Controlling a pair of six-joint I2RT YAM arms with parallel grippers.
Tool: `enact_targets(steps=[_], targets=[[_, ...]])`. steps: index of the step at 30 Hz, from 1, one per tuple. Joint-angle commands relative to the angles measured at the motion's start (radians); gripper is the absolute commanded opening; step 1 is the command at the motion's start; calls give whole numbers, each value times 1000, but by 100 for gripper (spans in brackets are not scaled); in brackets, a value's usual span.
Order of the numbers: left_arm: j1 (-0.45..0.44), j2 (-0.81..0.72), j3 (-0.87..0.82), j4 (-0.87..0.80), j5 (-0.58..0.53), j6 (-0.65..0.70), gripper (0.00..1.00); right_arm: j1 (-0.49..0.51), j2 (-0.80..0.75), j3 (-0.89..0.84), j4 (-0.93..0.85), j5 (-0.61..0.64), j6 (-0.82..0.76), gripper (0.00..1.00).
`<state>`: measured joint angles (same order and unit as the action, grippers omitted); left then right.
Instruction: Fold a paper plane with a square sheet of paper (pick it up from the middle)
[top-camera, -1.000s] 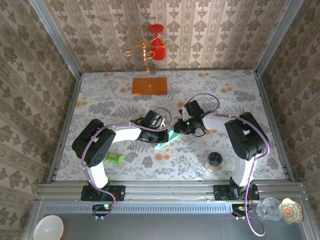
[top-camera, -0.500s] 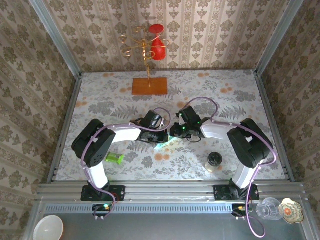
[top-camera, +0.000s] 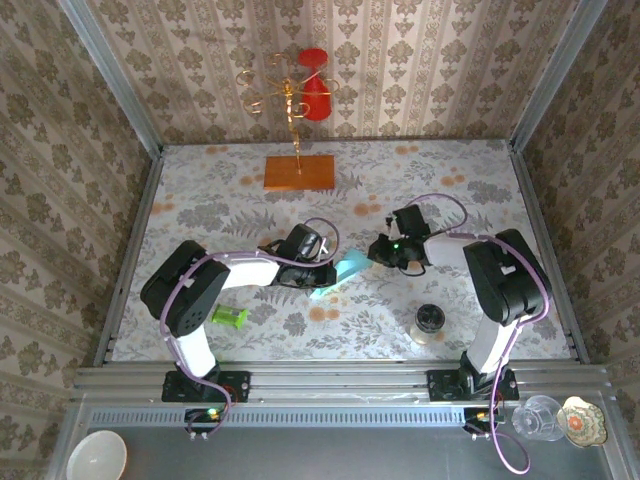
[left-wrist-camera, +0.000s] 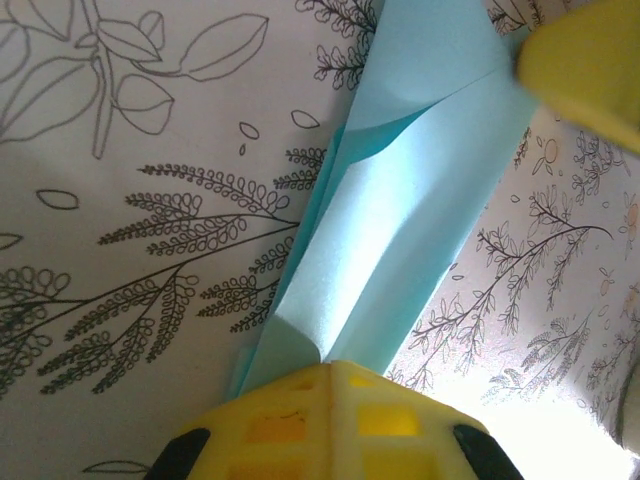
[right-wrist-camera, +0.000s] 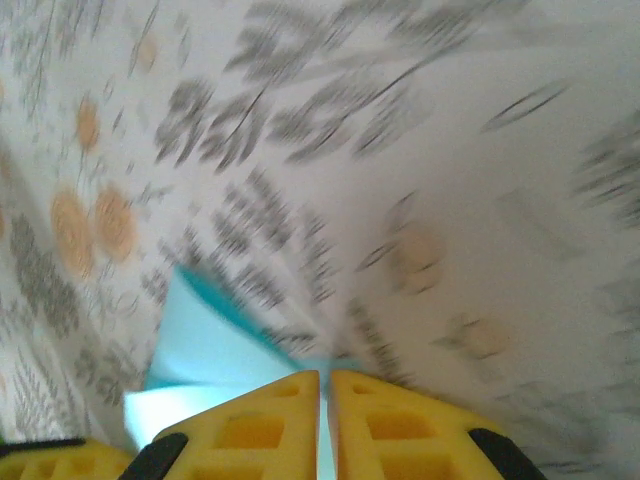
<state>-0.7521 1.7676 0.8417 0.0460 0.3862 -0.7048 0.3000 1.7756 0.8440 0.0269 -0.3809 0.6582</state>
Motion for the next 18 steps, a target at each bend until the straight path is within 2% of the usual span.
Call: enact_targets(steps=[1,4,9,14,18], targets=[[-3,-3,-44,-129,-36,-14,0,-42,-15,8,-16,64,-30,15],[-2,-7,-30,-134,-32,-12,0,-25,-91,6,-26,61,-22,16],[-4,0,-2,-130,-26,-10,0,78,-198,-14,-72,101,-1,16],[-4,-2,13,-116,-20,-25,0,205,-166,-33,-40,72,75,16],[-6,-15,7,-89,-9,-46,0,238,-96,-14,-18,31,102,13]])
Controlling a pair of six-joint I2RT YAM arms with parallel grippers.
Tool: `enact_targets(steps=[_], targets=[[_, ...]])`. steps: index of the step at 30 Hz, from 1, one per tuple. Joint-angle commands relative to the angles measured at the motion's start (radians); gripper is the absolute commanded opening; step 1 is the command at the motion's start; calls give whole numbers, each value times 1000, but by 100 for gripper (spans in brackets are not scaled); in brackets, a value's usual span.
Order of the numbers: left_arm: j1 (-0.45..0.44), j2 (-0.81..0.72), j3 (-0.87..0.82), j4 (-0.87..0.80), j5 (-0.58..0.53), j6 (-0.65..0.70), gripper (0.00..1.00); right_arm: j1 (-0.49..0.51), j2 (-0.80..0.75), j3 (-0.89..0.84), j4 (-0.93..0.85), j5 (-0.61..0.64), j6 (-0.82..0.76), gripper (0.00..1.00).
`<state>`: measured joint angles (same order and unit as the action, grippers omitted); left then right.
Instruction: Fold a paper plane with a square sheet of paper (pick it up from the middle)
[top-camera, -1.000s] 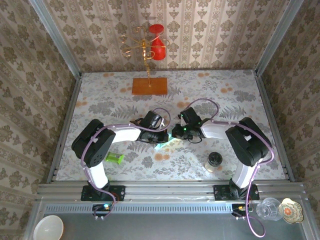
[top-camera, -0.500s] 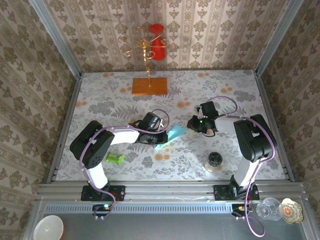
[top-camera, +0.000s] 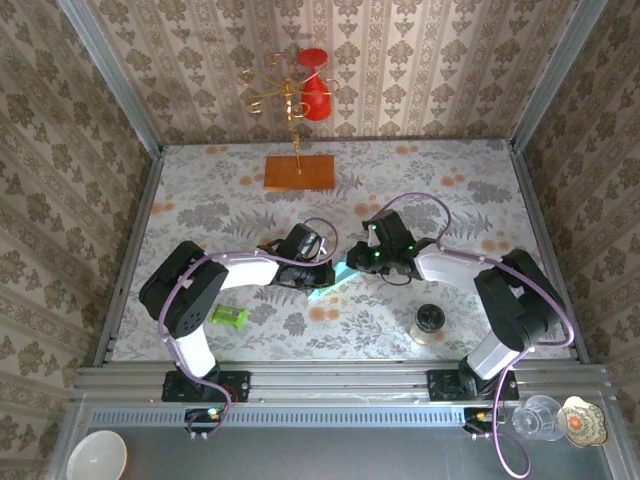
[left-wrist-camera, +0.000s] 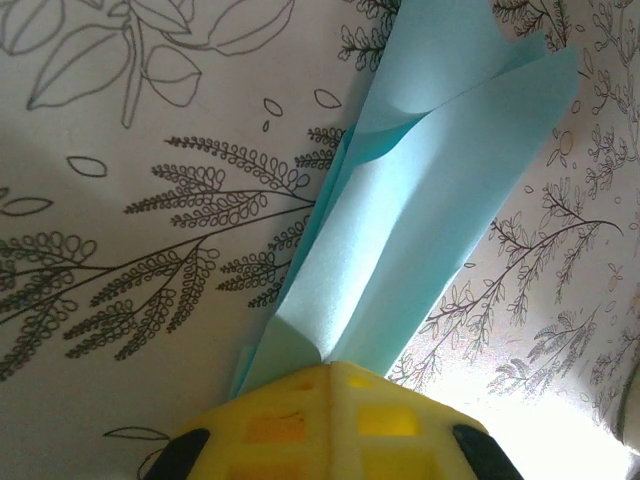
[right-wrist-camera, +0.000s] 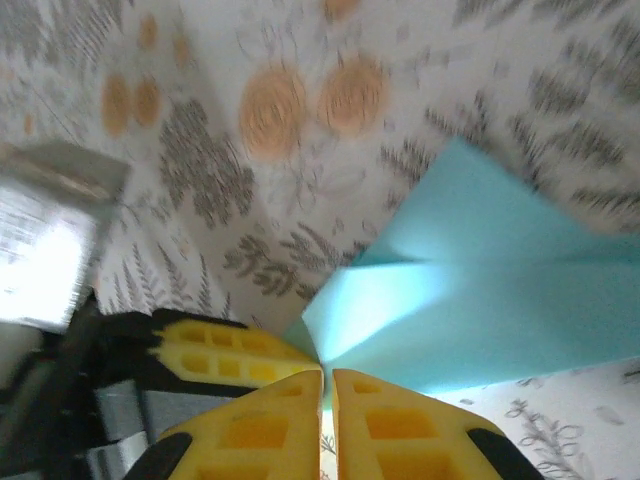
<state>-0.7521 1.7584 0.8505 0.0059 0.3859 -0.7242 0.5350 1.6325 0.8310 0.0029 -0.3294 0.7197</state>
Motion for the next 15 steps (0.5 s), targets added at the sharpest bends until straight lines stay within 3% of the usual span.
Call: enact_targets(steps=[1,15], targets=[[-6,-10,-4,-46,-8,-30,0,5,66,6,12,-37,41,12],[-4,-82,8,-36,42,55,3,-25,223,115,-108,-76,-93,11]])
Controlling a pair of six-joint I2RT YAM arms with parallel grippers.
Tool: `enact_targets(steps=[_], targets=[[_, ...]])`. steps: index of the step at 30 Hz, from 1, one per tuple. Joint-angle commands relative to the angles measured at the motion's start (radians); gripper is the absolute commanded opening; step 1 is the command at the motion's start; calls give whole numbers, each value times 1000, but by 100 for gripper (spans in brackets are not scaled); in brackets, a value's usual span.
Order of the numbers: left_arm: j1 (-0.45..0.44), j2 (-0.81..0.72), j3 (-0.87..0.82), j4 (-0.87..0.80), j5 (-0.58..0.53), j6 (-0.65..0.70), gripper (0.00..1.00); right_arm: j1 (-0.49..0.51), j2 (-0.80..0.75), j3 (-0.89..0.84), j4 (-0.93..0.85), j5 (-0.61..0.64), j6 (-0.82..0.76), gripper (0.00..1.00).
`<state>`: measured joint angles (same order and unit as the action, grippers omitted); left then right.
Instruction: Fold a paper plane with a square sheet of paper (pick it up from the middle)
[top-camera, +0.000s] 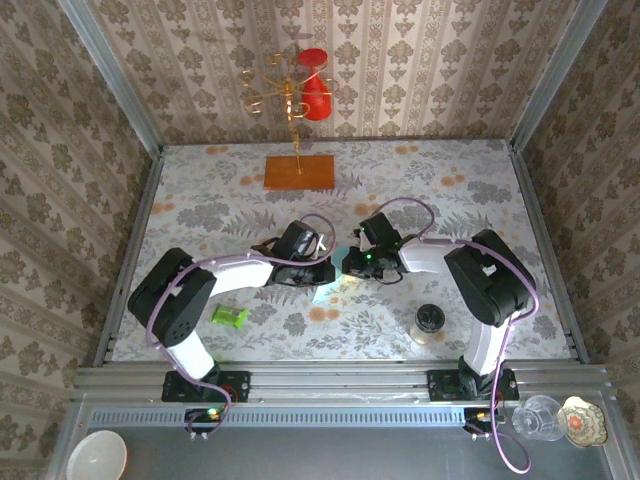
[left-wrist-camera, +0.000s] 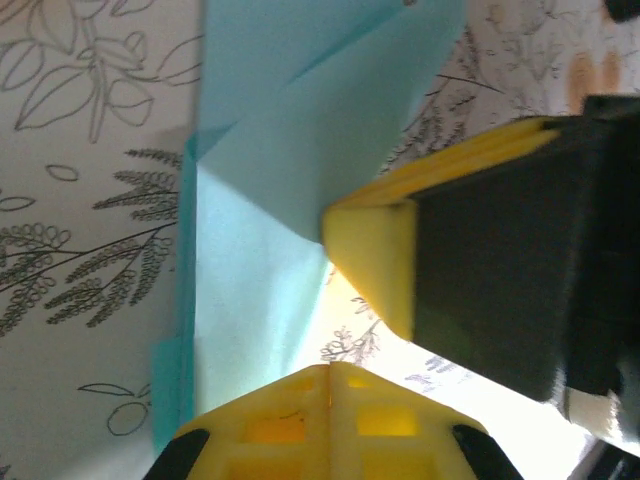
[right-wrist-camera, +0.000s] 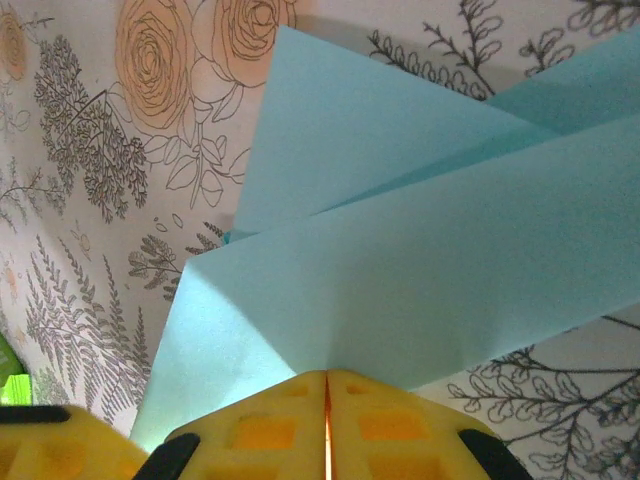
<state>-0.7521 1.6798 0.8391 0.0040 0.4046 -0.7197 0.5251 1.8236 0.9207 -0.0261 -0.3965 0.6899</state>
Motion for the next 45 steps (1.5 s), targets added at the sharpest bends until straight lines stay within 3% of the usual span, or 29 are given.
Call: enact_targets(steps=[1,12,22,37,45], targets=[[-3,9,29,-52,25,62,3,-21,33,31,-92,-10,-78,11],[2,90,71,-183,14,88,1,-45,69,92,-200,-7,-150,11],[-16,50,16,-234,28,85,0,-50,115,142,-277,75,-150,10],[-62,-72,-19,-315,11,88,0,-53,118,142,-279,79,-145,10],[-75,-35,-11,-305,-1,88,0,-53,125,140,-279,80,-142,10]])
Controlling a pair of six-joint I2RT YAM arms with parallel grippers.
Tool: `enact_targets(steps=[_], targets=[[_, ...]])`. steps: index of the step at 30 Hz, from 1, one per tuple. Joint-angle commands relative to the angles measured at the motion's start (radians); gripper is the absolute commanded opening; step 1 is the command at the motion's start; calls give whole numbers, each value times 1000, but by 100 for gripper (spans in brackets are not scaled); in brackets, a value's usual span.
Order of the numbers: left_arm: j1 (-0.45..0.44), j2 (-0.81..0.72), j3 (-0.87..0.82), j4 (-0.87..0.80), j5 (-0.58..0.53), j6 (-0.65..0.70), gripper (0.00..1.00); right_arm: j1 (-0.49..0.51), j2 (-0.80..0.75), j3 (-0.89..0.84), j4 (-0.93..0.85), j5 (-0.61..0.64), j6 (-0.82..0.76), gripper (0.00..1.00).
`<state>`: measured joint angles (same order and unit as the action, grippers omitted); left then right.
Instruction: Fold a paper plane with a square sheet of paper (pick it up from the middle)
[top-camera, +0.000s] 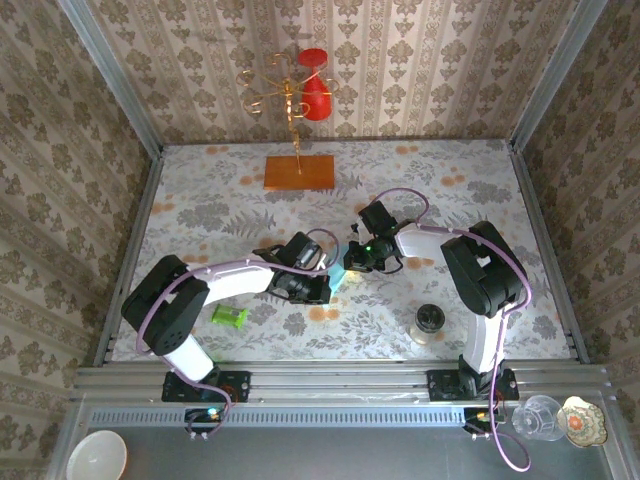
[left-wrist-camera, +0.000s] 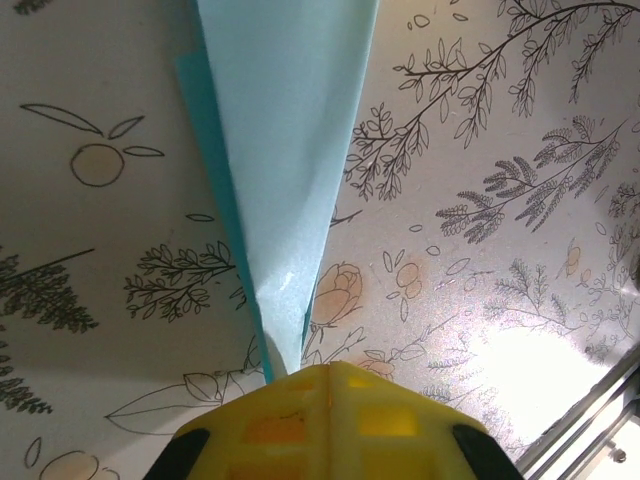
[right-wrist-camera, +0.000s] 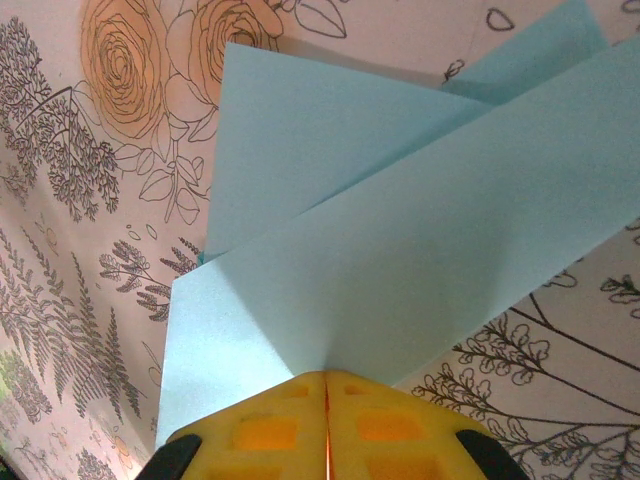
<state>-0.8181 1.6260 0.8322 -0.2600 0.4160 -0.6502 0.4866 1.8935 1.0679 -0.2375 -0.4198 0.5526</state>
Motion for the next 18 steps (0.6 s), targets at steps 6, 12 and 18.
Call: enact_targets(steps=[6,12,18], targets=[[-29,46,-11,-44,-21,9,0,-14,59,-11,-68,107,-2,10],[-47,60,-21,-45,-28,-8,0,-14,62,-9,-67,108,2,10],[-47,-2,9,-54,-62,1,0,-16,59,-12,-66,110,3,10]])
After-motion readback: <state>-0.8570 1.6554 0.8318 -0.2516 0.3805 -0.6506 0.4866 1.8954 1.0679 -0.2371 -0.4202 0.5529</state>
